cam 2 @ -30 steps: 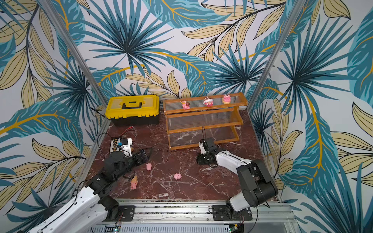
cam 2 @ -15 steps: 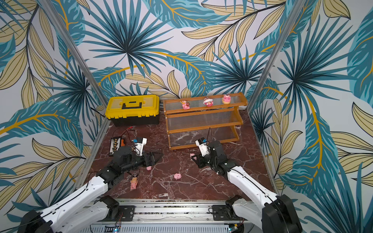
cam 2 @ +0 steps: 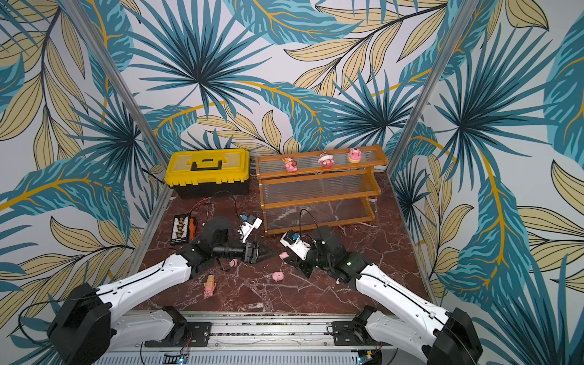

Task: Organize plastic toys on shelves
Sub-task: Place the plastic toy on the shelf.

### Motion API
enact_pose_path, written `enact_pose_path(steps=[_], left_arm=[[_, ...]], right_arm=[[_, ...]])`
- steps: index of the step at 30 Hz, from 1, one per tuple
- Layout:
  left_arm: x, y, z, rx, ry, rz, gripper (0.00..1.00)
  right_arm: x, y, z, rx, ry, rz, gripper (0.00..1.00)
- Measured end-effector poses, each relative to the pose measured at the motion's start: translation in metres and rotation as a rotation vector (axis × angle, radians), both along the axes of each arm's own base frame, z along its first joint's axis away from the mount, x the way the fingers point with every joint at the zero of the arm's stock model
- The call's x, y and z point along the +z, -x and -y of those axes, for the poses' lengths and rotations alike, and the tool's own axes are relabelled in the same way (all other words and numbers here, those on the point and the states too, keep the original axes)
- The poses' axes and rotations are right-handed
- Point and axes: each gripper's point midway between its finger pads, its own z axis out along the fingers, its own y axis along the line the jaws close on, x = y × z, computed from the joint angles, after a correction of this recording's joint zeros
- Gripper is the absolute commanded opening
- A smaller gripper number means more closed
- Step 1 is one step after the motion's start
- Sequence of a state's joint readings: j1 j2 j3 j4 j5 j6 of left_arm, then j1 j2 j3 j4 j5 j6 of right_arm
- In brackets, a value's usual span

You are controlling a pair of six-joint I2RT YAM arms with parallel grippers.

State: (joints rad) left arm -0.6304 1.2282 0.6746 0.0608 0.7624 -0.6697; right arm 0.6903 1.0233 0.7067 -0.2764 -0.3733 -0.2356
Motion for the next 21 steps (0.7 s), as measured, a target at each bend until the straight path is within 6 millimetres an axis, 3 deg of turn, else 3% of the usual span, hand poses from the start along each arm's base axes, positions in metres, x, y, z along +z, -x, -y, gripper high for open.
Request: enact_pose_path(steps=[7,9,13,21], left_arm=[[-0.005,0.009,0.017,-0.053,0.013,-0.049,0.63],[-0.004,0.010,0.021,-0.066,0.024,-0.059,0.53],[0.003,0.010,0.025,-0.073,0.049,-0.064,0.51],[-0.001,0.008,0.027,-0.066,0.050,-0.107,0.33]], right_arm=[[0.009,0.003,-0.012,0.075,0.027,0.067,0.21],[0.007,0.003,-0.011,0.083,0.039,0.072,0.21],[0.005,0.004,-0.013,0.099,0.050,0.079,0.21],[0.005,0.005,-0.013,0.109,0.059,0.088,0.21]])
